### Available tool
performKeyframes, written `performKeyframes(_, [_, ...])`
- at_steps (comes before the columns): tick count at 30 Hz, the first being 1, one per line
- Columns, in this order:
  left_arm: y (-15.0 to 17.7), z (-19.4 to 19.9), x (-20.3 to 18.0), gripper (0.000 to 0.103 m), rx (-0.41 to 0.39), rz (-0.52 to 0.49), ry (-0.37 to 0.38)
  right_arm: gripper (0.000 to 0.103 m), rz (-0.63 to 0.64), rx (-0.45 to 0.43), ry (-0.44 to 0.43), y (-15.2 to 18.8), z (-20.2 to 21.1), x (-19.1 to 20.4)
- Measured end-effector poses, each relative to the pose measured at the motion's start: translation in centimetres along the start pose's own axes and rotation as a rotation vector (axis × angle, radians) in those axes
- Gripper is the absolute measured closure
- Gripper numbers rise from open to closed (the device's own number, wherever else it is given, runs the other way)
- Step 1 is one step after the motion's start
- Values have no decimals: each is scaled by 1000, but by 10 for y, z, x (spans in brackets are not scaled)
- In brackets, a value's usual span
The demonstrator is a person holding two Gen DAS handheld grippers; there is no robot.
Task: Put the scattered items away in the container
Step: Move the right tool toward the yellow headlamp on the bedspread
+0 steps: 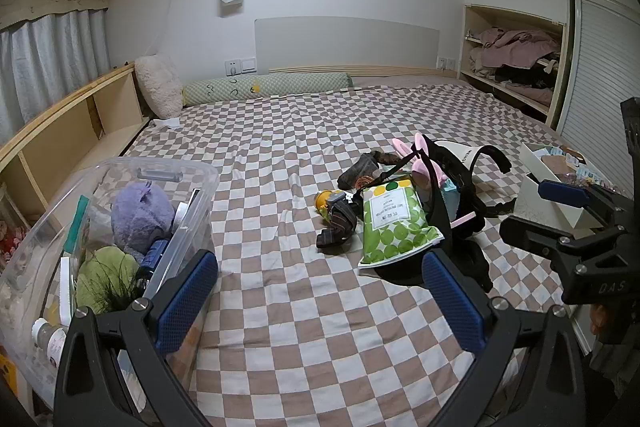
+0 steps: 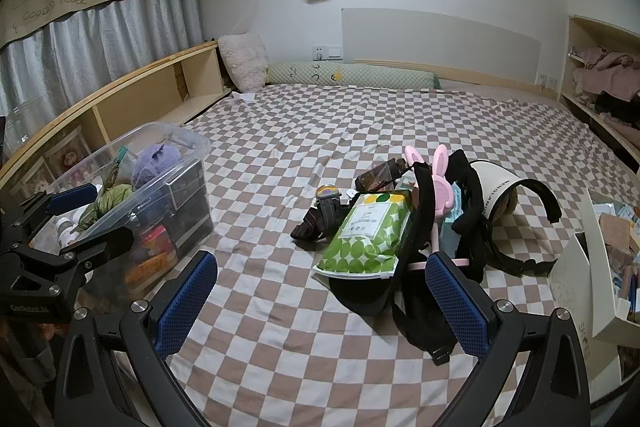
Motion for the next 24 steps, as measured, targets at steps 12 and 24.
performKeyframes(12, [1, 4, -2, 0, -2, -6, 10, 0, 17, -4, -18, 2, 5, 8])
performKeyframes(24, [12, 6, -14, 0, 85, -18, 145, 0, -118, -53, -69, -21, 5, -11])
Point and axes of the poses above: each gripper's, at about its wrist camera, not at the fingertips, and z roughly against the way its jaws point, x to its left, y to its underside, the point moved 10 cm from there along -z, roughly the way its jaws point, and after that the axes turned 5 degrees about -y, right-handed, at the moved point
